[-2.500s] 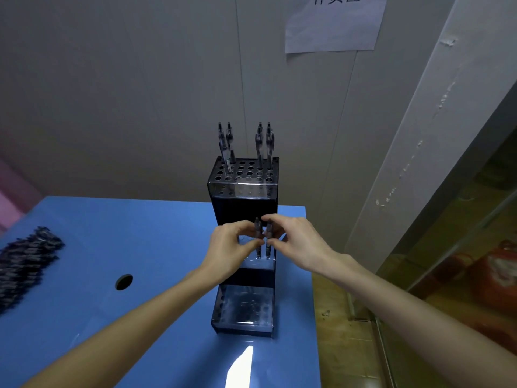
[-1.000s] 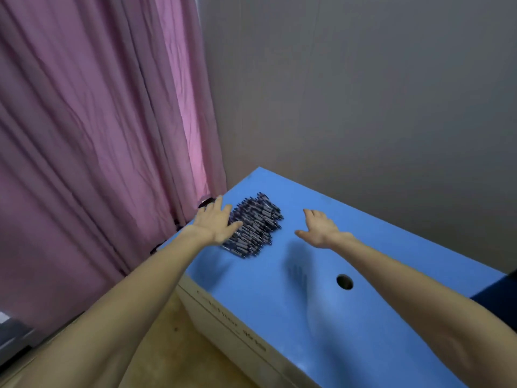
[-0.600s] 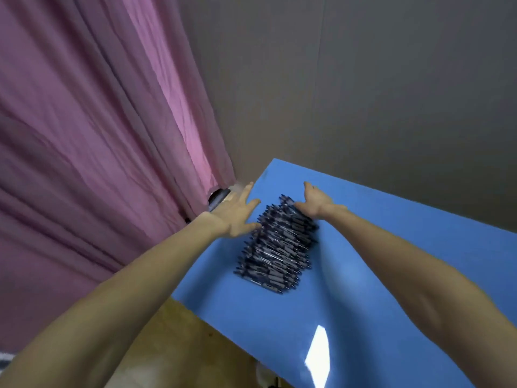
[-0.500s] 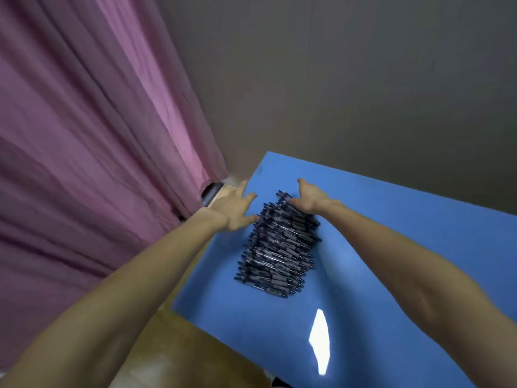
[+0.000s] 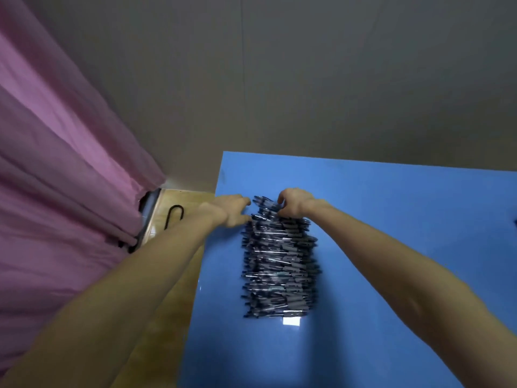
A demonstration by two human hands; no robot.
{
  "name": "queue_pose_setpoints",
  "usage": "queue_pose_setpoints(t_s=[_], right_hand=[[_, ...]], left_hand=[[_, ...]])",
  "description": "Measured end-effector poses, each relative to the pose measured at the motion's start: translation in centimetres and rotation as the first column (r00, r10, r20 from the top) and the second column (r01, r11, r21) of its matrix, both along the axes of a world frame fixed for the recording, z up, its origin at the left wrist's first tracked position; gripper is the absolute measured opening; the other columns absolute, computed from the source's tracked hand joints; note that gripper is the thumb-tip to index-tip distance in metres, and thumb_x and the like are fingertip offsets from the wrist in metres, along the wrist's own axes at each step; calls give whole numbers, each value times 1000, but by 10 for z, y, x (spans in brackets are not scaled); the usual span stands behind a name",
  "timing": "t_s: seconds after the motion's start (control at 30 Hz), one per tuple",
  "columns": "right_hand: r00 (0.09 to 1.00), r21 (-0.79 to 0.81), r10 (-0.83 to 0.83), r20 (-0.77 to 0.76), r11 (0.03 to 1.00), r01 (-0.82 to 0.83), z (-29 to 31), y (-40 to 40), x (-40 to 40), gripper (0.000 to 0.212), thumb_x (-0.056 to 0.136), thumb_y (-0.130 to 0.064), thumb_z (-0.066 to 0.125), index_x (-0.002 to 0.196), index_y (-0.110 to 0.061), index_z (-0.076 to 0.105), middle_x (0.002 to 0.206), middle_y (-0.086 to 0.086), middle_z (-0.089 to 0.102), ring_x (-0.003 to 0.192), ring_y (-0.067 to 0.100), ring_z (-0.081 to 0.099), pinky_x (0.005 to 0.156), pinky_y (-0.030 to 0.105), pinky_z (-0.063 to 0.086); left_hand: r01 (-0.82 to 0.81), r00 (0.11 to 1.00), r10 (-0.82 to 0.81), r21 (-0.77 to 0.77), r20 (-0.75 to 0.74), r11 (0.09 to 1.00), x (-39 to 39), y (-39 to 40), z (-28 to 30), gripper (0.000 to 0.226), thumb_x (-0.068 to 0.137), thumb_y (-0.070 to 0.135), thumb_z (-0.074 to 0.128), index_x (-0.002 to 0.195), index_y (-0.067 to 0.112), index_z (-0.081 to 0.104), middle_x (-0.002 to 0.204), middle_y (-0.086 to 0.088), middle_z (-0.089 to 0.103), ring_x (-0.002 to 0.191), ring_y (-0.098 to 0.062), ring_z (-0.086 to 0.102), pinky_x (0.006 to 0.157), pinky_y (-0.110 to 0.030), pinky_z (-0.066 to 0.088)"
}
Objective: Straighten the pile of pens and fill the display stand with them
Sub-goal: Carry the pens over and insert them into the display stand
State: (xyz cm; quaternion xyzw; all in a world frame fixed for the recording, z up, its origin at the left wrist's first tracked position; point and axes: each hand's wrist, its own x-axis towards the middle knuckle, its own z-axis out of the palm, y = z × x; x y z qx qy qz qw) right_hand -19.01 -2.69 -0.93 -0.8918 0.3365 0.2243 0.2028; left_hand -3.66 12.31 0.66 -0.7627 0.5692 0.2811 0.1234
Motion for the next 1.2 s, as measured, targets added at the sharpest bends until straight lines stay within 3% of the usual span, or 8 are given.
queue_pose_setpoints(t_s=[0.2,0.37,0.47,0.6,0.77,1.0,1.2], right_hand=[[994,-115,-25,-105,993,13,7,14,6,35,93,-36,67,121,-15,64,121,7,65,110,27,62,84,33,48],[990,-201,-38,-133,979,11,6,21,6,25,93,-37,63,106,-17,59,113,6,65,89,26,55,71,32,41],[992,-233,-64,-107,972,38,4,19,2,17,93,-28,61,106,-17,59,114,6,64,100,28,62,72,32,41],[990,-202,-130,-60,973,115,1,7,-7,17,91,-30,64,102,-17,64,105,6,68,87,27,58,69,31,42],[990,-156,-136,-30,979,130,-3,-5,-18,31,87,-44,73,98,-16,67,93,4,66,86,25,61,67,30,42],[993,-92,-111,-28,990,108,-5,-19,-25,31,84,-47,76,92,-17,69,86,3,65,84,25,61,67,28,42],[992,-44,-121,-19,992,120,-2,-27,-30,33,80,-51,79,84,-20,66,81,0,63,80,23,60,65,28,41]], left_hand=[[-2,996,6,38,-90,999,27,-11,-12,55,104,49,50,148,17,46,145,-6,55,128,-30,54,106,-43,46],[35,993,-33,18,-109,999,22,-21,-15,49,104,46,49,146,21,49,143,-4,57,128,-28,54,100,-38,45],[56,991,-54,14,-121,998,15,-29,-16,48,104,45,50,145,21,50,142,-4,58,126,-29,55,100,-39,46],[89,991,-90,-11,-100,996,7,-38,-19,44,102,42,54,139,19,55,134,-5,61,119,-29,58,96,-37,49],[141,989,-142,-23,-50,990,-1,-47,-18,44,96,36,65,137,22,57,128,-2,62,115,-26,60,83,-32,45],[165,986,-161,-81,53,983,-13,-55,-22,24,94,27,64,116,17,61,117,-5,64,107,-28,61,84,-35,49],[145,987,-140,-64,75,987,-16,-62,-23,22,93,25,63,114,19,62,117,-3,64,105,-26,61,83,-36,49]])
